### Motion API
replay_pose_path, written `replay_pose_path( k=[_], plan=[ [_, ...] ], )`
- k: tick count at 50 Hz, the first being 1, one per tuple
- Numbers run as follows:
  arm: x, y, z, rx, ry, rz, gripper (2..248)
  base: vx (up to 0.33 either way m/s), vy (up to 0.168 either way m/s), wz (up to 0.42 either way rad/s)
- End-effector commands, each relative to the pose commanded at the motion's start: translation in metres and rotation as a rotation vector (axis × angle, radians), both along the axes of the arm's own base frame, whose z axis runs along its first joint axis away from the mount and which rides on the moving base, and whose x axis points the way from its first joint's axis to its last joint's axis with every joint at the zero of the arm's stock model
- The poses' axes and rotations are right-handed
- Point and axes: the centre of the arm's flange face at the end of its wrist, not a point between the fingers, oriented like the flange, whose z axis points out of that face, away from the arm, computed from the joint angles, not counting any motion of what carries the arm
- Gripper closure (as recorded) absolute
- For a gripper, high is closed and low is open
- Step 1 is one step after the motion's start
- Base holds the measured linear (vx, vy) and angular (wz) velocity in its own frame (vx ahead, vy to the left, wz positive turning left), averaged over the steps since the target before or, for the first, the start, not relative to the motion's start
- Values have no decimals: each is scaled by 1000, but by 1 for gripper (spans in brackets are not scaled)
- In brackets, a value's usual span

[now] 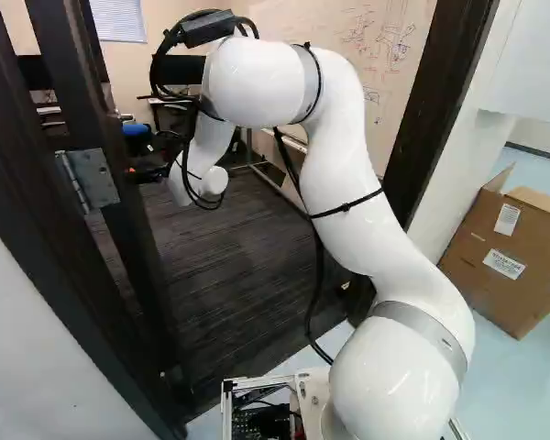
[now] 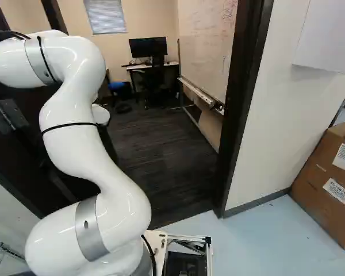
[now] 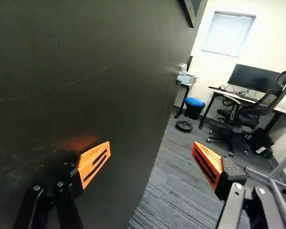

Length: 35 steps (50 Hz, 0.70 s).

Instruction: Open the door and move inside

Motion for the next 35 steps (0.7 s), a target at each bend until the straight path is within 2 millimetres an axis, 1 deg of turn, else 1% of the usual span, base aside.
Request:
replay_pose_path(
  k=[35],
  plan=[
    [3,24,-5,-11,-9,36,3,0,0,0]
  ],
)
